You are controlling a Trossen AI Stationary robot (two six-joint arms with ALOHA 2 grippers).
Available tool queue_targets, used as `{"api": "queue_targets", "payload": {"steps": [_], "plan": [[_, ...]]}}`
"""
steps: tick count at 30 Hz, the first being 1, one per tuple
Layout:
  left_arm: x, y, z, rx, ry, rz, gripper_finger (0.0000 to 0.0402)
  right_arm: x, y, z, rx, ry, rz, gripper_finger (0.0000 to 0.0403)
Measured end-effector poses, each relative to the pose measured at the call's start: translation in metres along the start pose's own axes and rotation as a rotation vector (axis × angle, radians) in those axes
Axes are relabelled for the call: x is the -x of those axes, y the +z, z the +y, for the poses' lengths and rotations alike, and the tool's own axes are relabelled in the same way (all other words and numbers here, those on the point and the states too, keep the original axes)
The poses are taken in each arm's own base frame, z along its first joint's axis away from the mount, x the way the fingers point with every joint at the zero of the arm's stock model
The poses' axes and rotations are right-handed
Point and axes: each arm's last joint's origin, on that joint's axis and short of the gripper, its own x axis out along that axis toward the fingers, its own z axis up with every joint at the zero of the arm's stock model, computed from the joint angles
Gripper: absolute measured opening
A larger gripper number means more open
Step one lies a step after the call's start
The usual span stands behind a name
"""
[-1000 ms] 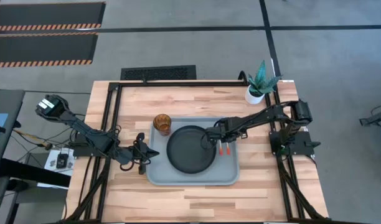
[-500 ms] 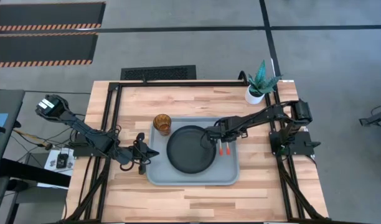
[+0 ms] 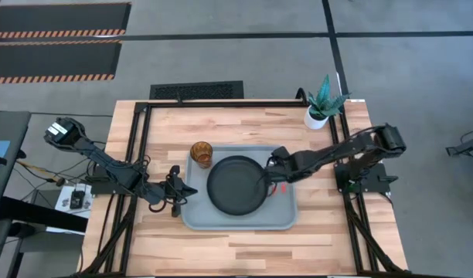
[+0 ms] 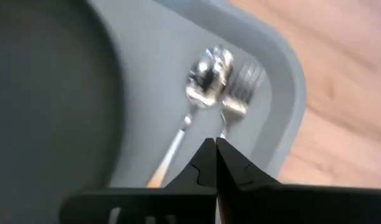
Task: Pick and place plate/cup/fork/spoon on tray
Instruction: Return to Home Position
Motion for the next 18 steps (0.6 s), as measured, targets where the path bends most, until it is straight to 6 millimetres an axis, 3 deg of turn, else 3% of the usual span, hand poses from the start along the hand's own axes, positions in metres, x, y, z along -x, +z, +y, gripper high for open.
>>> {"api": "queue_targets", "payload": {"steps": [12, 18], "plan": [[0.001, 0.0, -0.003, -0.027, -0.016, -0.004, 0.0, -0.003, -0.032, -0.024, 0.173, 0.51, -0.34, 0.0004], [0.005, 0.005, -0.002, -0.044, -0.034, -0.031, 0.0, -0.009, -0.026, -0.041, 0.185, 0.451, -0.339, 0.0012]]}}
